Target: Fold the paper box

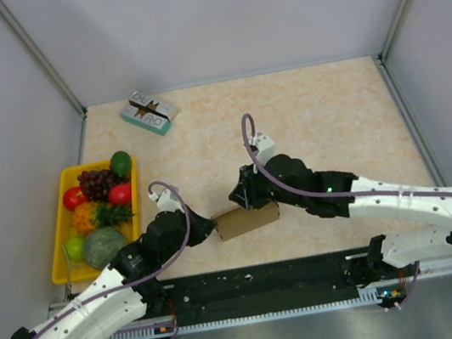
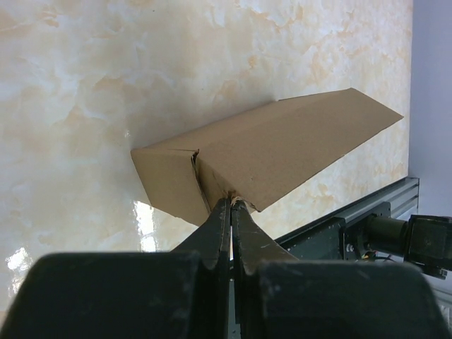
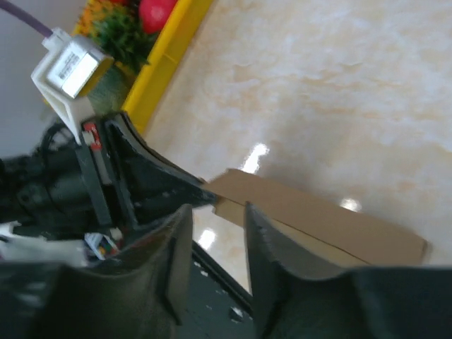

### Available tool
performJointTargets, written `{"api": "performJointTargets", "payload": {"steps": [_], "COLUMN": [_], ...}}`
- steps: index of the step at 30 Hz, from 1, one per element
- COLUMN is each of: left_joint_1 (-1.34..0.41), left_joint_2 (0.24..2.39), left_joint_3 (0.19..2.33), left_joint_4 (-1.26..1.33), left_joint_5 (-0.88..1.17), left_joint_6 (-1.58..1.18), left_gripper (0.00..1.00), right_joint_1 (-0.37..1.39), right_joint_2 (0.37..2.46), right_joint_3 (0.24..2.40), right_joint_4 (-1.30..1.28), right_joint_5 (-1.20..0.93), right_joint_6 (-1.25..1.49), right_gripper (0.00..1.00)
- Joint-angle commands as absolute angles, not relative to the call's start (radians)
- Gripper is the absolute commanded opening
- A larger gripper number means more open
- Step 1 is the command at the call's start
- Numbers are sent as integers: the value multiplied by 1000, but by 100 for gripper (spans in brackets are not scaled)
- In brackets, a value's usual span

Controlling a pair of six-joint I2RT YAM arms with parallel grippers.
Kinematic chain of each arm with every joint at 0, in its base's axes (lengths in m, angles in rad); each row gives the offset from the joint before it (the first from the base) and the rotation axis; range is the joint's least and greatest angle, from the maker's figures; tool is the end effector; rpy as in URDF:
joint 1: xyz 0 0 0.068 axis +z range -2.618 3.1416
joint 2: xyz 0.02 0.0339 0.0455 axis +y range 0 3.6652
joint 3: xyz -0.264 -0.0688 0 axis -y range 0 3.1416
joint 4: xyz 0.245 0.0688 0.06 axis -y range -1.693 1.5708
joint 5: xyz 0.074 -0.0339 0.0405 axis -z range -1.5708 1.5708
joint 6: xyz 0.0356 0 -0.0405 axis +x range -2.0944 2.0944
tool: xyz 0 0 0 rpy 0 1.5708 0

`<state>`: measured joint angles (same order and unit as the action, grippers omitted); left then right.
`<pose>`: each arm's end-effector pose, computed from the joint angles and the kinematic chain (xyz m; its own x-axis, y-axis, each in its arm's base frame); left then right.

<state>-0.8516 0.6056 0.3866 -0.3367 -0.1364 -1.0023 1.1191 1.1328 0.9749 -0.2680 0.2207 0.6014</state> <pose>0.1011 -0.1081 0.2115 -0.7511 -0.4096 -0.5178 0.0674 0.7326 -0.6773 0.1198 0.2291 0.3284 -0.5962 0.0360 -0.8021 -0.5501 0.7094 0.4407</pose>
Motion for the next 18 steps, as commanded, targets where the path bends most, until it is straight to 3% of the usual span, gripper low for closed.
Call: {"api": "performJointTargets", "payload": {"steps": [1, 3, 5, 18], "left_joint_1": [-856, -856, -856, -862], "left_joint_2": [606, 607, 612, 632], "left_joint_3": [337, 342, 347, 383], "left_joint_4": [-488, -488, -498, -492], "left_joint_5": [-140, -140, -146, -178], "left_joint_6": [-1011, -1003, -997, -974], "left_gripper": [0, 0, 0, 0], "right_joint_1": [1074, 1052, 1032, 1000], "right_joint_2": [1263, 1314, 1388, 1525], "right_joint_3": [925, 882, 870, 697], "right_joint_4": [108, 230, 328, 580], "right_joint_5": [25, -44, -119, -215], "right_joint_6": [803, 856, 903, 1043], "right_gripper": [23, 6, 0, 0]}}
